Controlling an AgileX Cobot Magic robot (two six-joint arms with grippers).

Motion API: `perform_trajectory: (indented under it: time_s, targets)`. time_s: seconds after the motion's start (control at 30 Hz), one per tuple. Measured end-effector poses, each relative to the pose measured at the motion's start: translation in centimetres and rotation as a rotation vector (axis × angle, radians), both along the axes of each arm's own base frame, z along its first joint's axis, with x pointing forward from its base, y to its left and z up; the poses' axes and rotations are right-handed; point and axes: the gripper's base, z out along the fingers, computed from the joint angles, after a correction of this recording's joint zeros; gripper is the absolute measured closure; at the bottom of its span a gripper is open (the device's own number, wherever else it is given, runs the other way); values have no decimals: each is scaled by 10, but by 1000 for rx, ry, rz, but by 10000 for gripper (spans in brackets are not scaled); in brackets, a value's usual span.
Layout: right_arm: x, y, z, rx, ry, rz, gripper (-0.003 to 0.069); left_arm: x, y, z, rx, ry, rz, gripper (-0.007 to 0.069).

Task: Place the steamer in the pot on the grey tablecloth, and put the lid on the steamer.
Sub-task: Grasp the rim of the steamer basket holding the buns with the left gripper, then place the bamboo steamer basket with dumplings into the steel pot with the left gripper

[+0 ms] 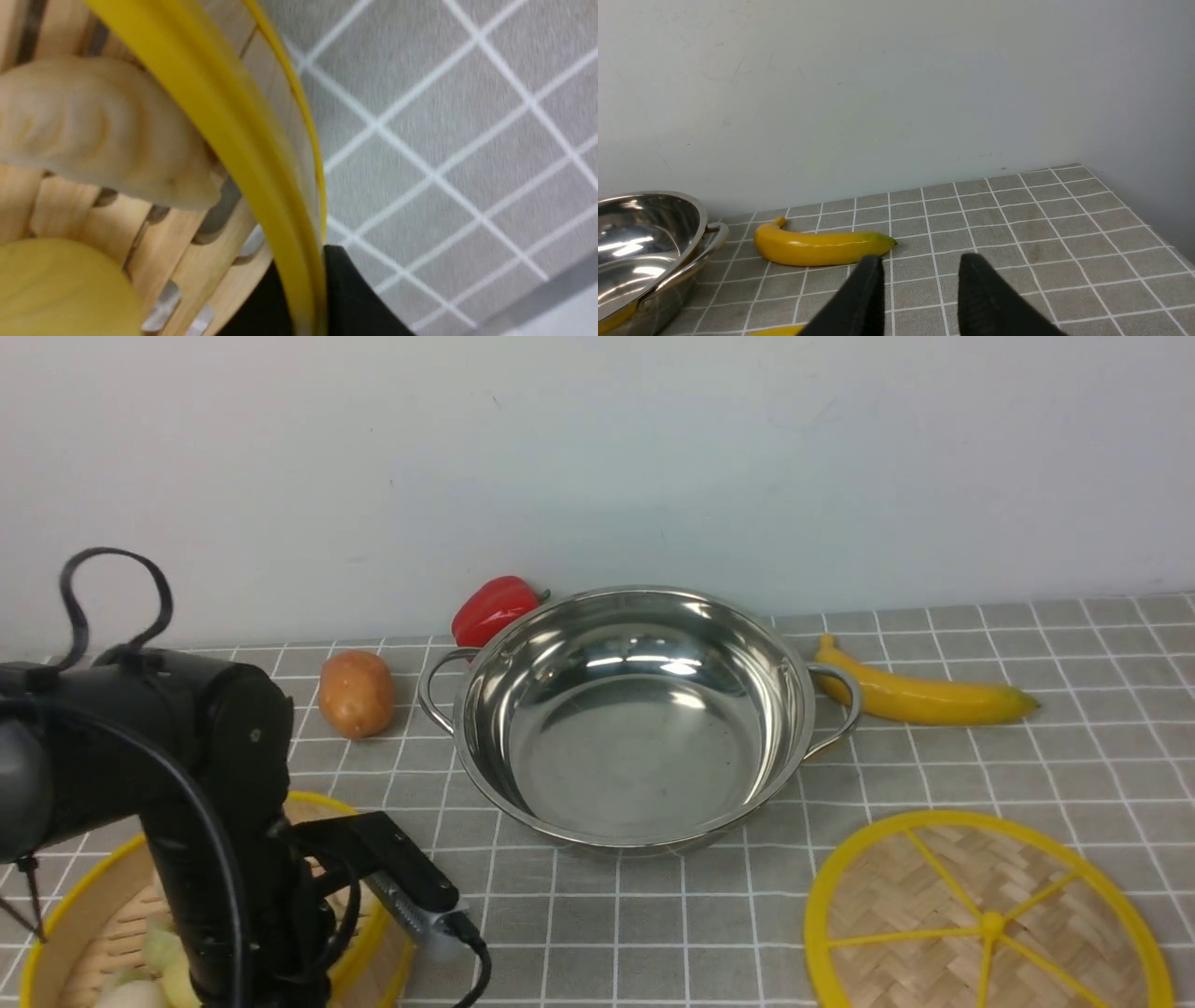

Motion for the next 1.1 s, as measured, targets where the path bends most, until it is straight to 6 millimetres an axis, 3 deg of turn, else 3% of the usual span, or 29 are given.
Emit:
perform_trajectory:
  time_s: [0.1,0.3,0.37,0.57,0.87,1.1]
  targets:
    - [0,0,0,0,0,0,414,-4,3,14,6,-46,-4,595]
    - [0,0,0,0,0,0,414,4,-2,72,-54,-276,-20,595]
    - [0,0,0,0,0,0,414,7,-6,81,-61,-310,-40,595]
    - [0,0,0,0,0,0,414,24,-42,108,-112,-395,-169,595]
    - [0,0,0,0,0,0,414,61,-100,111,-156,-417,-389,595]
    - [0,0,0,-3,0,0,414,75,-114,91,-136,-367,-518,595]
